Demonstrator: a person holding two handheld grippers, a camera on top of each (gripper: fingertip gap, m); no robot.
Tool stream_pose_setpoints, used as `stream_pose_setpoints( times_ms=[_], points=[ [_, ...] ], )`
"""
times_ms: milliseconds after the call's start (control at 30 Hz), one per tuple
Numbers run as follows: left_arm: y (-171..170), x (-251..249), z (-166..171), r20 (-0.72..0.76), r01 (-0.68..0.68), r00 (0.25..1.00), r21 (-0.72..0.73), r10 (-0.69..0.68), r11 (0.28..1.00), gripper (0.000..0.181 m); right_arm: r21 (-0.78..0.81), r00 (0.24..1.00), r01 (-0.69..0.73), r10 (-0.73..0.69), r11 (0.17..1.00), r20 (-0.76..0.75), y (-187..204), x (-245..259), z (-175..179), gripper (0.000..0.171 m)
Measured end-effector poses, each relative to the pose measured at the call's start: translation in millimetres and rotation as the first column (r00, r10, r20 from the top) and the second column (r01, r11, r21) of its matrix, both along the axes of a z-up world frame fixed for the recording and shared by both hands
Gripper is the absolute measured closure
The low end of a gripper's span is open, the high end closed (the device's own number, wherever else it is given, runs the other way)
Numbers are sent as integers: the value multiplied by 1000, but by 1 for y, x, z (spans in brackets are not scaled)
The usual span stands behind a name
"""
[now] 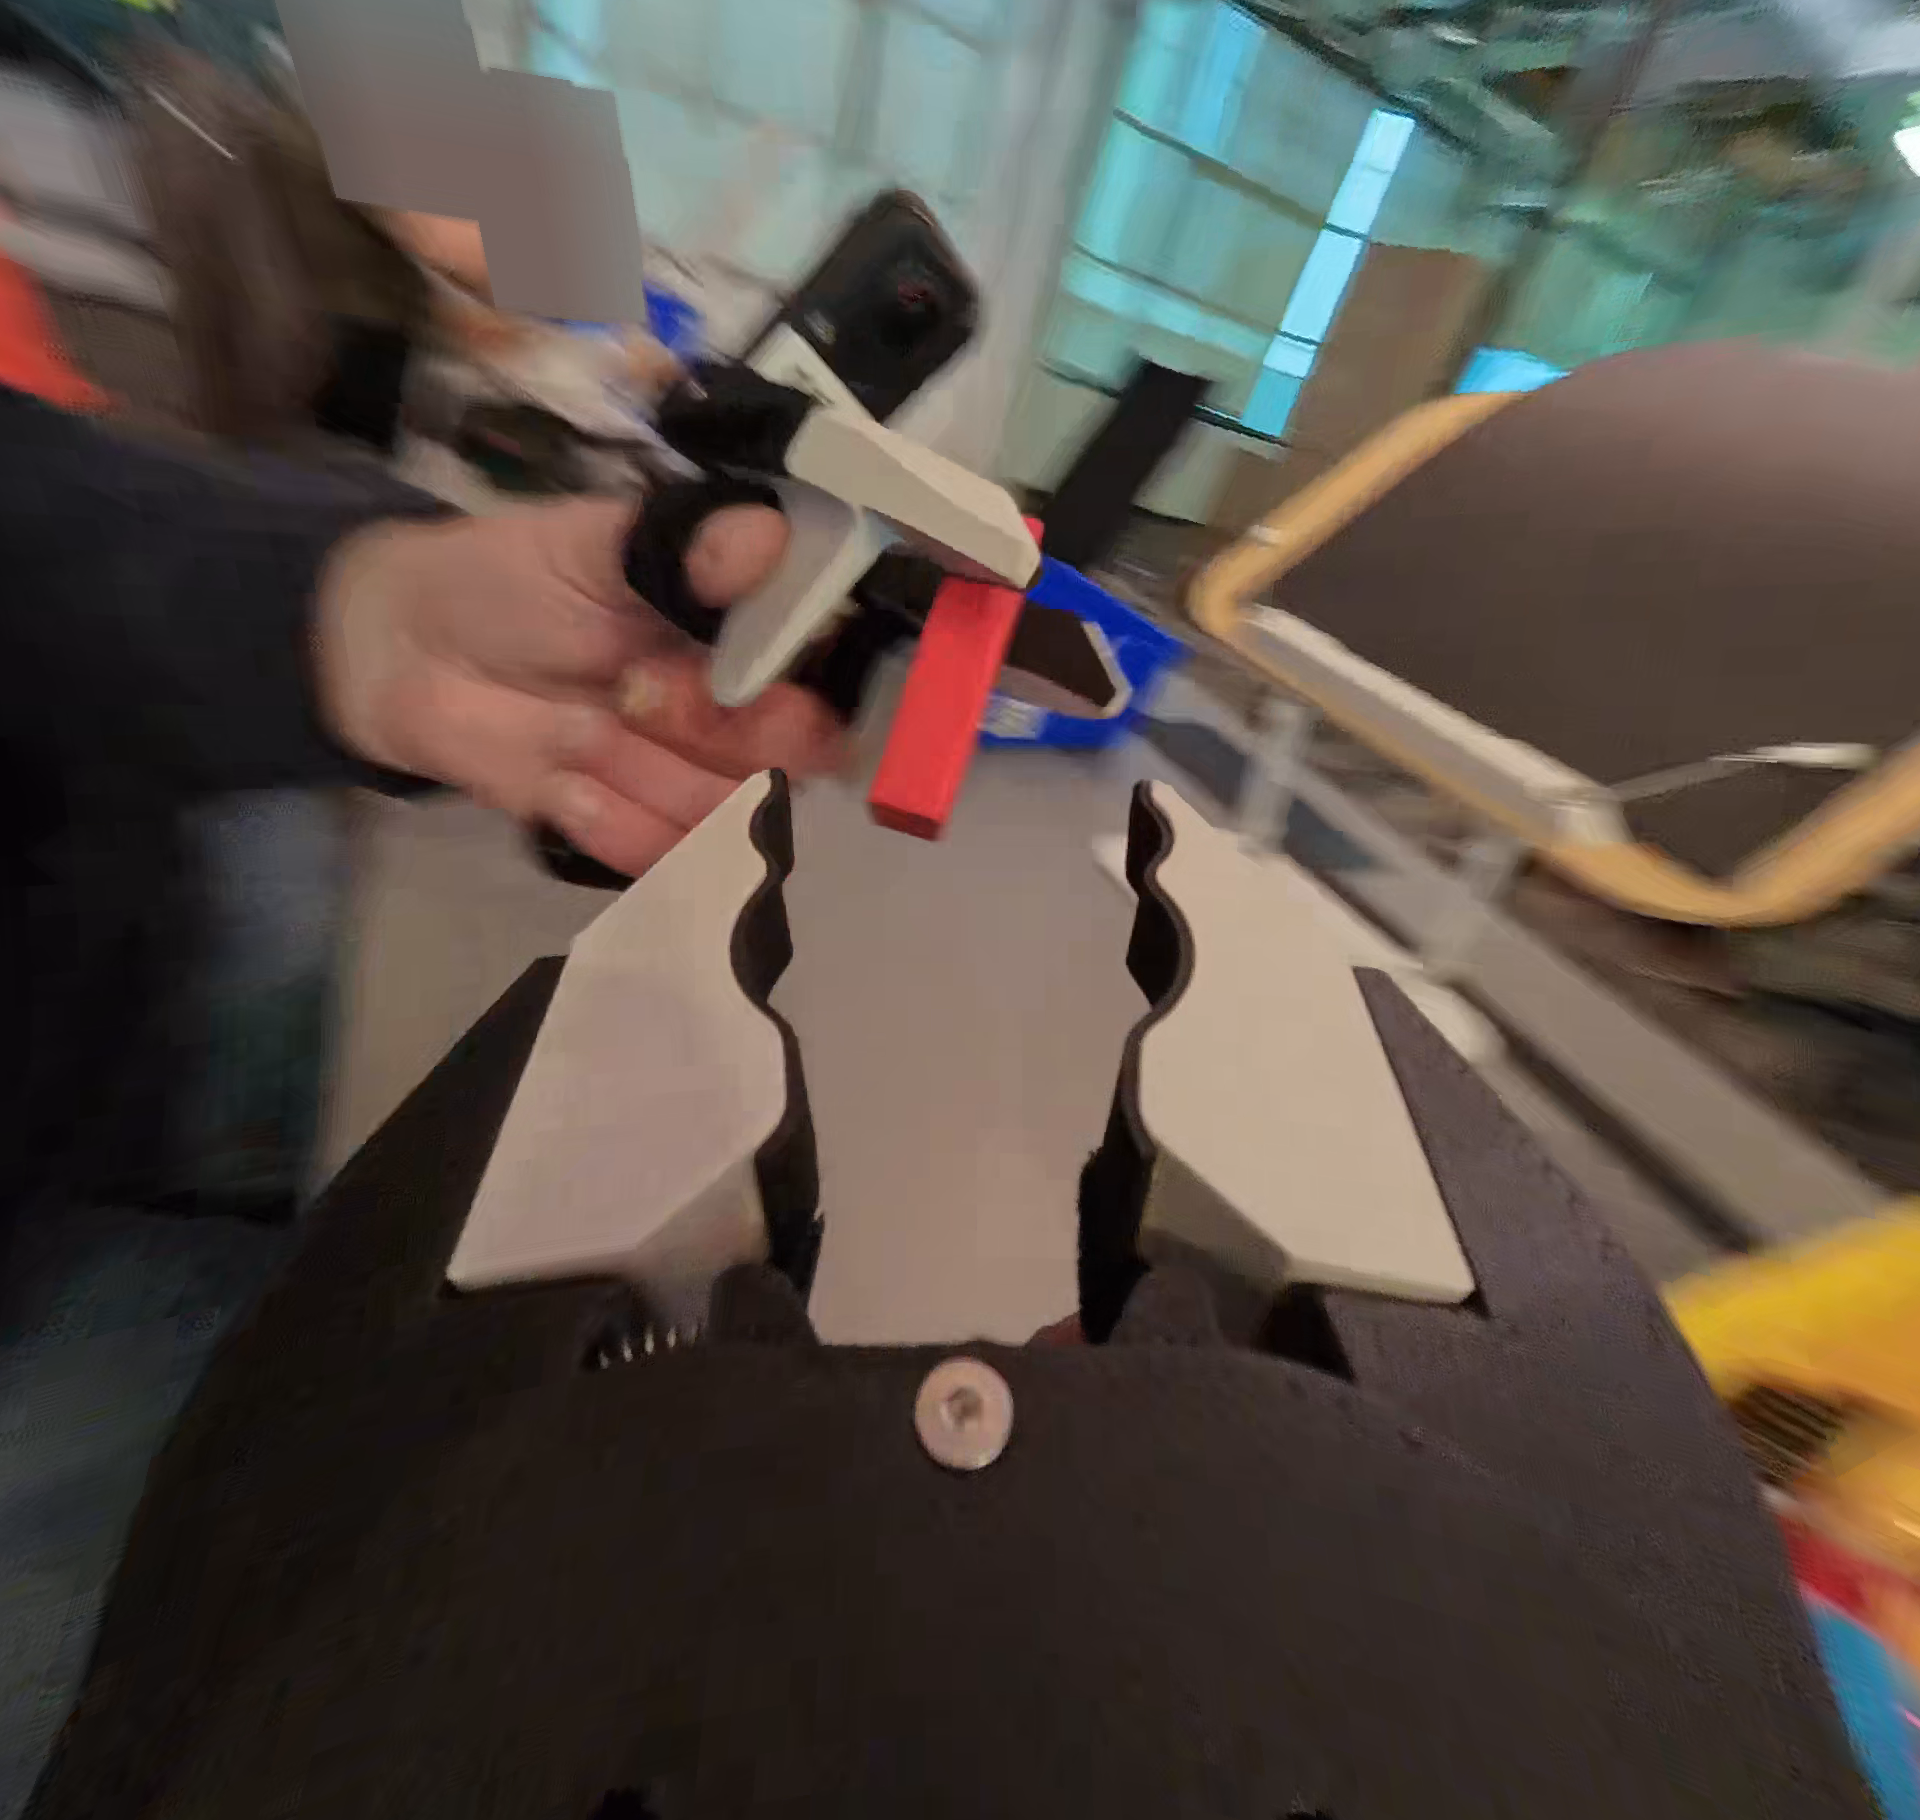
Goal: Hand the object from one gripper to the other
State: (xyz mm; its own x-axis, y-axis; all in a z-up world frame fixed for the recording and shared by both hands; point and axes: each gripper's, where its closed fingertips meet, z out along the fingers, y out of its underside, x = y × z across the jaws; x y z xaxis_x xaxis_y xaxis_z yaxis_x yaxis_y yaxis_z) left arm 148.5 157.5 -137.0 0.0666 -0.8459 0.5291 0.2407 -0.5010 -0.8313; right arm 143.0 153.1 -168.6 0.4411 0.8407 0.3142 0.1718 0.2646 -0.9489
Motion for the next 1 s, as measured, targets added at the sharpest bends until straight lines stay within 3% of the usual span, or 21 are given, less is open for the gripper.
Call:
stream_pose_setpoints(
  times_ms=[100, 200, 267, 467, 600, 633, 833, 933, 1000],
  points=[
    [11, 2, -11, 3, -44, 999, -154, 45, 987, 148, 370, 897, 283, -381, 885, 225, 14, 10, -2, 105],
    [22, -1, -14, 63, -62, 994, -296, 84, 953, 148, 662, 785, 284, -565, 693, 255, 5, 1, 3, 117],
    [23, -1, -12, 94, -48, 992, -352, 86, 935, 148, 705, 748, 255, -597, 662, 289, 7, -4, -8, 115],
    [13, 8, -6, 145, 29, 989, -399, 32, 916, 148, 777, 750, 235, -618, 584, 237, 7, -9, -6, 116],
    [8, 13, -6, 216, 121, 976, -445, -25, 888, 148, 802, 761, 217, -611, 556, 218, 7, -8, 1, 125],
    [8, 13, -6, 223, 128, 974, -448, -28, 885, 148, 807, 765, 211, -607, 551, 215, 7, -7, 2, 135],
    [8, 14, -8, 259, 166, 965, -457, -47, 874, 147, 748, 794, 187, -546, 637, 266, 6, -6, 3, 138],
    [11, 12, -10, 202, 97, 979, -391, -17, 915, 145, 595, 862, 228, -444, 771, 245, 6, -2, 3, 139],
    [13, 6, -5, 182, 39, 983, -306, 18, 951, 134, 421, 921, 230, -336, 877, 196, 6, 1, 2, 138]
  ],
)
